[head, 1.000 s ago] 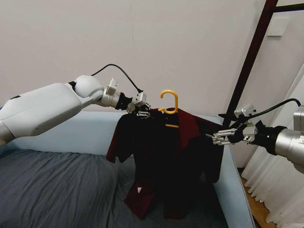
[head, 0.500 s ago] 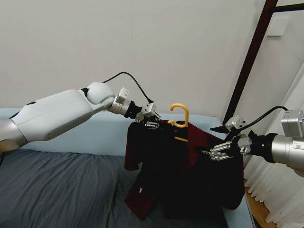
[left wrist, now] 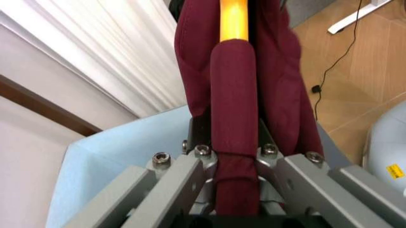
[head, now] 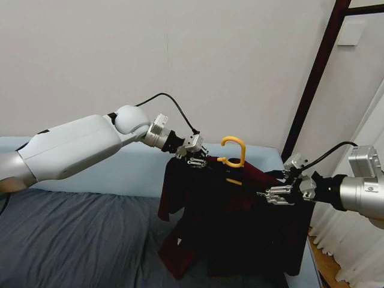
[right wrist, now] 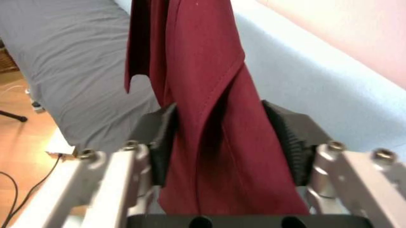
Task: Pick up the clothes from the sofa and hang them on the clothes hanger.
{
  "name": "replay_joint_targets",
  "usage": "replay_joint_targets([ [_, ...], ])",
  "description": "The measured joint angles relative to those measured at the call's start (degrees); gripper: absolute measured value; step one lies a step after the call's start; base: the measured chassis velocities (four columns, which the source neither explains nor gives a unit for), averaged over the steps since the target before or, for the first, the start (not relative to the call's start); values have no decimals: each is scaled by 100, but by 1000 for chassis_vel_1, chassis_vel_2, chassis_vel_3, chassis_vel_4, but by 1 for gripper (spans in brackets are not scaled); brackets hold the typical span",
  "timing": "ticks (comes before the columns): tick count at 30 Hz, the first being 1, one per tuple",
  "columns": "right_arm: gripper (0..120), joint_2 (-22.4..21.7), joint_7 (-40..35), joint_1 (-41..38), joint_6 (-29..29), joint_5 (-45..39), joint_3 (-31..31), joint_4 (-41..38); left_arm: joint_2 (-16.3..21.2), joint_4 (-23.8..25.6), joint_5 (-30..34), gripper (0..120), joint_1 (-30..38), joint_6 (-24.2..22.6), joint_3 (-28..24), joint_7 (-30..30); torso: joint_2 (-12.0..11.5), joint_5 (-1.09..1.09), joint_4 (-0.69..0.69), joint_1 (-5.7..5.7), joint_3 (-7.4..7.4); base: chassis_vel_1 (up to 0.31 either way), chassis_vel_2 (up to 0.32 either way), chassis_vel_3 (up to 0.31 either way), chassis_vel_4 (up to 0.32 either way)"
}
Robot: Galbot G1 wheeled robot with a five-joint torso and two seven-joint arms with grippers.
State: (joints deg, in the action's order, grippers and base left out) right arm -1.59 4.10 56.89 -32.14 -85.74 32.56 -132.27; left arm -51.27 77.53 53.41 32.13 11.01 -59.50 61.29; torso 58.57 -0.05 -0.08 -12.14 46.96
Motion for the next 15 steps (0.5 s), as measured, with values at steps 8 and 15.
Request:
replay_joint_targets([
  [8, 22, 9, -5, 0, 116, -28, -53, -36, 56, 86, 39, 3, 3, 5, -18, 20, 0, -1, 0, 0, 0, 0, 0, 0, 0],
  [15, 3, 16, 66, 1, 114, -13, -61, -60, 60, 88, 73, 3, 4, 19, -12, 54, 0, 0, 0, 0, 0, 0, 0, 0, 0],
])
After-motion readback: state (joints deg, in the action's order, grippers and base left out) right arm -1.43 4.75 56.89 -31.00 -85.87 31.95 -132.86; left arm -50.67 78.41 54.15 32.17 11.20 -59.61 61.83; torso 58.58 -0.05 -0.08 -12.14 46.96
